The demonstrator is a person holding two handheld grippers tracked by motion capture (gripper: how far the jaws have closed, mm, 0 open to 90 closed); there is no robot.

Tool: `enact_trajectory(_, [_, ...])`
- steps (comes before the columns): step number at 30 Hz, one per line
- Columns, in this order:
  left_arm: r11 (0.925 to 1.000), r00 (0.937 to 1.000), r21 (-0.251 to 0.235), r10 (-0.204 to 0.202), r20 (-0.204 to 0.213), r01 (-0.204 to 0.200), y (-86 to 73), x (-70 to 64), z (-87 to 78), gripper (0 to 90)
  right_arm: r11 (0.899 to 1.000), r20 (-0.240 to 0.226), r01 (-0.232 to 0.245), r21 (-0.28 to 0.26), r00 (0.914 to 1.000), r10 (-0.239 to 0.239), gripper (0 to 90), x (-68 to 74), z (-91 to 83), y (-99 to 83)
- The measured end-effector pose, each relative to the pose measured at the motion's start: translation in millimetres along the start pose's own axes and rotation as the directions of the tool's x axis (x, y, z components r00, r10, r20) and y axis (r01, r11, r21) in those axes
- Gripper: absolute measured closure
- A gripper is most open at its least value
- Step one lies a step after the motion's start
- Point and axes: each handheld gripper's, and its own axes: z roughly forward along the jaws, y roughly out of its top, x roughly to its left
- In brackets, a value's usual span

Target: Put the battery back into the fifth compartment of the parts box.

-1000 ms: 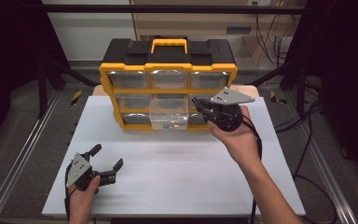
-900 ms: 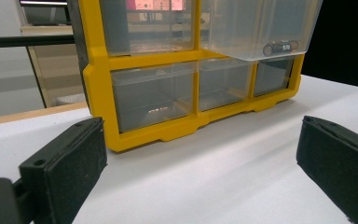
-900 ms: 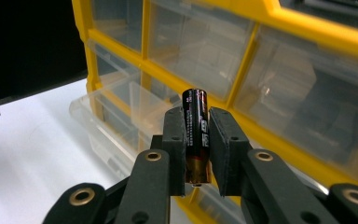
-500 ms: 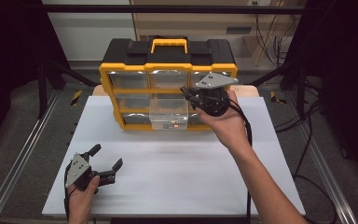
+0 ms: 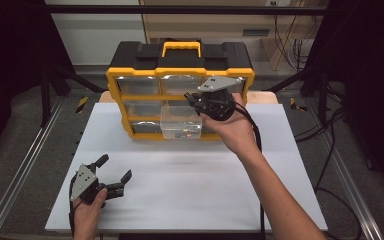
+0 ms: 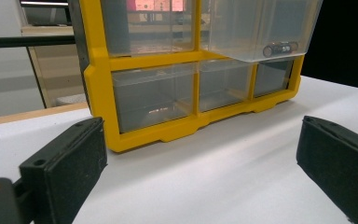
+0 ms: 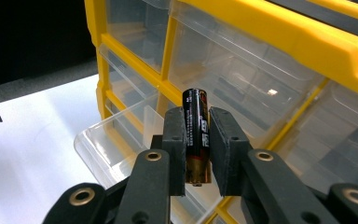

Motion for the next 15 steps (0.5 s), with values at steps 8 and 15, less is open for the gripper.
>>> enact_trajectory(8, [1.0000, 1.0000, -0.001, 0.000, -0.001, 0.000, 0.0, 0.2, -0.2, 1.6, 1.000, -0.019, 0.009, 0.018, 0.9998, -0.009, 76.9, 3.3, 10.6, 3.3])
enact_trajectory(15, [1.0000, 1.0000, 0.000, 0.001, 0.000, -0.001, 0.1, -0.1, 0.1, 1.6, 0.999, -0.031, 0.018, 0.036, 0.9994, -0.017, 76.8, 8.2, 21.1, 3.3])
